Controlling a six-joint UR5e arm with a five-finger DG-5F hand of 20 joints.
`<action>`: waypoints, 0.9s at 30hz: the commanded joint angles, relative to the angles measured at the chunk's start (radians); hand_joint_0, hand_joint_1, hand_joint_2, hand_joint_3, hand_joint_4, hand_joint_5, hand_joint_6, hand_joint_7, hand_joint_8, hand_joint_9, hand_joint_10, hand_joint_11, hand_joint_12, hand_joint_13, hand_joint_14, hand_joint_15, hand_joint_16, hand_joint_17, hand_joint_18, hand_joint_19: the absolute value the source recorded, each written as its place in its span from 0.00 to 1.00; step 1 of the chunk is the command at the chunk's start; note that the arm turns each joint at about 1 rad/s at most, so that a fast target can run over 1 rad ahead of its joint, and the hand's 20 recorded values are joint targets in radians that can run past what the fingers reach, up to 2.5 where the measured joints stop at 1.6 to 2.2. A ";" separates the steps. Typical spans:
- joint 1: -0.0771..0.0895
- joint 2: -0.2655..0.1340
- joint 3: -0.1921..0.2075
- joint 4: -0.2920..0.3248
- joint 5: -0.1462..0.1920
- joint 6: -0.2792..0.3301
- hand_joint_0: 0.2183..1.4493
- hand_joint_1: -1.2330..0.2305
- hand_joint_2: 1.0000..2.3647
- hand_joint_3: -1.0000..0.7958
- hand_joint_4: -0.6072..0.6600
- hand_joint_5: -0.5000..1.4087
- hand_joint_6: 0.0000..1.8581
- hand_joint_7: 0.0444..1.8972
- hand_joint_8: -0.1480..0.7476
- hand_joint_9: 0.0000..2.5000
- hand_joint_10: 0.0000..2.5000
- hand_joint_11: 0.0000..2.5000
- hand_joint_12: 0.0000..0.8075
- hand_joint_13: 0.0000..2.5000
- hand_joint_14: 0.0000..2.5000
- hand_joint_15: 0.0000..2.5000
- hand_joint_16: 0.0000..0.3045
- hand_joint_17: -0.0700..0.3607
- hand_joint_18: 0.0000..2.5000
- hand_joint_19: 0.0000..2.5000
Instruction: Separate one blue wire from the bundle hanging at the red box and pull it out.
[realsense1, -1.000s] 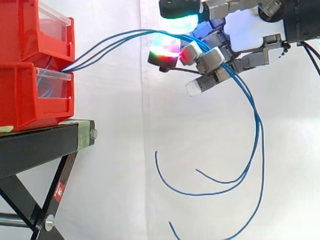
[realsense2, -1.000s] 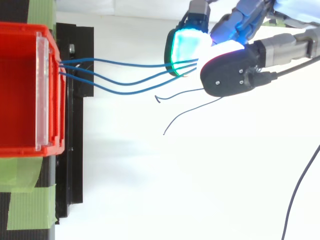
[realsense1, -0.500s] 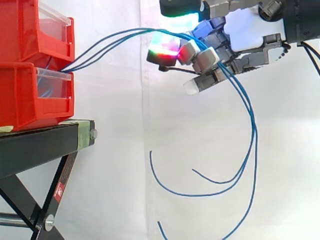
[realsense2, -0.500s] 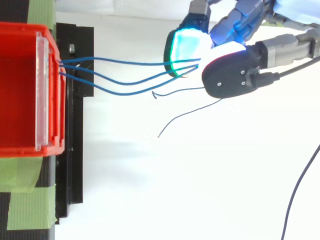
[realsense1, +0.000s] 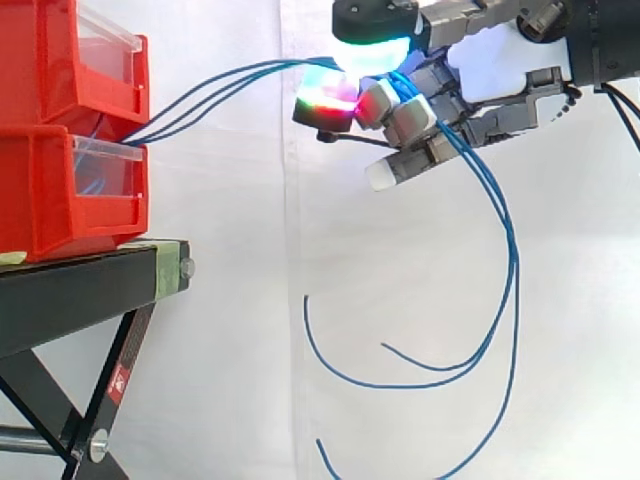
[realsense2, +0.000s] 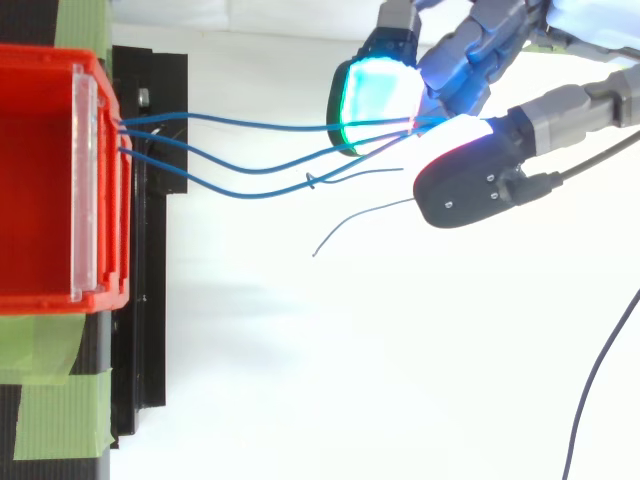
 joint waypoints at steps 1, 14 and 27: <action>-0.002 0.000 -0.001 0.000 0.000 0.000 0.31 0.17 0.01 0.35 0.70 0.13 0.50 0.46 0.57 0.35 0.01 0.53 0.57 0.48 0.01 0.45 0.20 0.48 0.30 0.16; 0.000 0.000 0.000 -0.002 0.000 0.005 0.28 0.31 0.01 0.34 0.68 0.14 0.49 0.45 0.58 0.43 0.01 0.51 0.58 0.51 0.01 0.45 0.20 0.48 0.31 0.18; 0.000 0.000 0.000 -0.003 0.000 0.008 0.34 0.28 0.02 0.44 0.65 0.15 0.49 0.45 0.57 0.43 0.01 0.51 0.56 0.52 0.01 0.46 0.19 0.46 0.31 0.17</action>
